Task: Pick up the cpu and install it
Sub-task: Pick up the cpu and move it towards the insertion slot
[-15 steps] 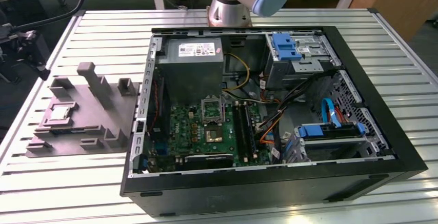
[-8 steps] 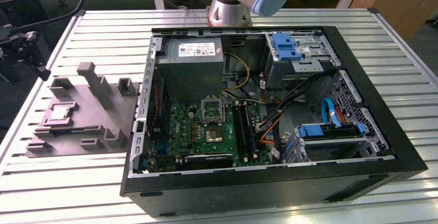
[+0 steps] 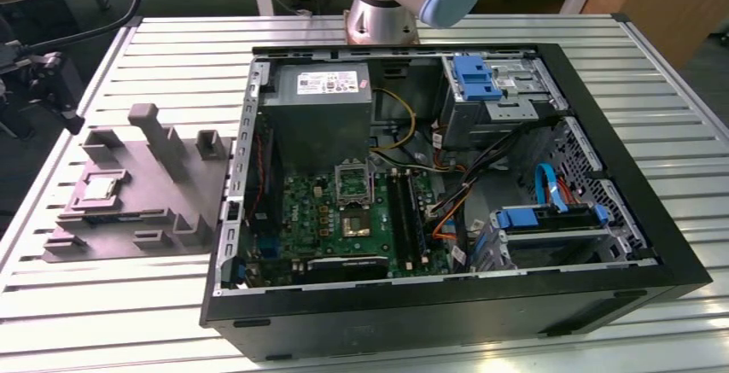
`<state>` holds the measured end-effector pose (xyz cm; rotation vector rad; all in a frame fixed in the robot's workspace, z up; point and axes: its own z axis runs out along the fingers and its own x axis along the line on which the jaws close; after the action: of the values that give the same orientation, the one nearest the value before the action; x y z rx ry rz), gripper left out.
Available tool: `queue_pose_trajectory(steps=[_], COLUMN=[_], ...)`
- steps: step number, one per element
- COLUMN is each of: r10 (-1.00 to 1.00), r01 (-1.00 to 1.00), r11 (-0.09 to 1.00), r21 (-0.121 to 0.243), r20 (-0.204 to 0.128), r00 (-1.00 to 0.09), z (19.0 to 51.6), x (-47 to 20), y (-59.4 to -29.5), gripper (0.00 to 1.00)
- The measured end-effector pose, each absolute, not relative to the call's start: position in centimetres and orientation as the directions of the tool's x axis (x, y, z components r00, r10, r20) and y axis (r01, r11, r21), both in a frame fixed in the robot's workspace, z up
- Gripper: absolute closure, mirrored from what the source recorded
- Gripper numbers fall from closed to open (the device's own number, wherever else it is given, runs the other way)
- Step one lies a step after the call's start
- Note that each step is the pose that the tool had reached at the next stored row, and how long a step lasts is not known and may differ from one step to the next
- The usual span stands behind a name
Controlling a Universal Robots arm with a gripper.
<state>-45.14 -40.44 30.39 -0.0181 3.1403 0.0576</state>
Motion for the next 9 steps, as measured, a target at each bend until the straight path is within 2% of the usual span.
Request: queue_pose_trajectory(steps=[9], r10=[-0.011], r01=[-0.011], r11=[0.999], r21=[0.037], r20=[-0.001], r00=[-1.000], z=[29.0], x=[-45.1], y=[-40.6], gripper=[0.35])
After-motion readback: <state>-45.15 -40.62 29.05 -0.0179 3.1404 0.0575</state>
